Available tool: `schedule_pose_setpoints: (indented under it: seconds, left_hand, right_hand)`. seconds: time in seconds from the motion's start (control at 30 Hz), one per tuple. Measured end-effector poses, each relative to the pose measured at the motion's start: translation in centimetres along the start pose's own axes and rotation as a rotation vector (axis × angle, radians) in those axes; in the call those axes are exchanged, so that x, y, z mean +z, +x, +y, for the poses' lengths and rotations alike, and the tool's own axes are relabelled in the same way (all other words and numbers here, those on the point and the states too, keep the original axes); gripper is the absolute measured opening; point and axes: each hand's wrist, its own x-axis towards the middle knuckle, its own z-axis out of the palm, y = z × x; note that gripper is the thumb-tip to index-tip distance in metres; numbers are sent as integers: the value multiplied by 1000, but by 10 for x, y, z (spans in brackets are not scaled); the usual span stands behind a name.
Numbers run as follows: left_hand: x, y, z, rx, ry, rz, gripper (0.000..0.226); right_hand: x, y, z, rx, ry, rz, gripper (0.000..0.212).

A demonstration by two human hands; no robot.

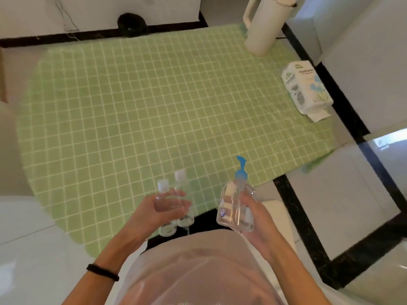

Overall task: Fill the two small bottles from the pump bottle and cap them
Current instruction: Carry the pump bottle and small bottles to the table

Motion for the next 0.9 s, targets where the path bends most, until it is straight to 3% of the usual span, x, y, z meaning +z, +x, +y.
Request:
schedule_pose_setpoints:
  seconds: [0.1,0.27,0.47,0.6,0.8,0.9]
  left_hand:
    - [-8,9,-16,13,-61,31,32]
    - [-18,20,-43,31,-100,74,38]
    - [-14,45,-56,37,-216,206,38]
    - [12,81,-49,57,-245,246,40]
    - [78,185,-21,60,-153,245,31]
    - [112,251,-2,100,-40,332,30]
  right_hand:
    - [-2,12,-7,3,-111,-32,53]
    - [-10,49,-12,43,-239,-14,67]
    - [5,93,-40,64,-364,-112,53]
    - [-1,124,-73,42,-419,-170,68]
    - [-79,189,-138,-22,-539,-134,59]
    - [-120,235,-177,-101,-617,-68,73]
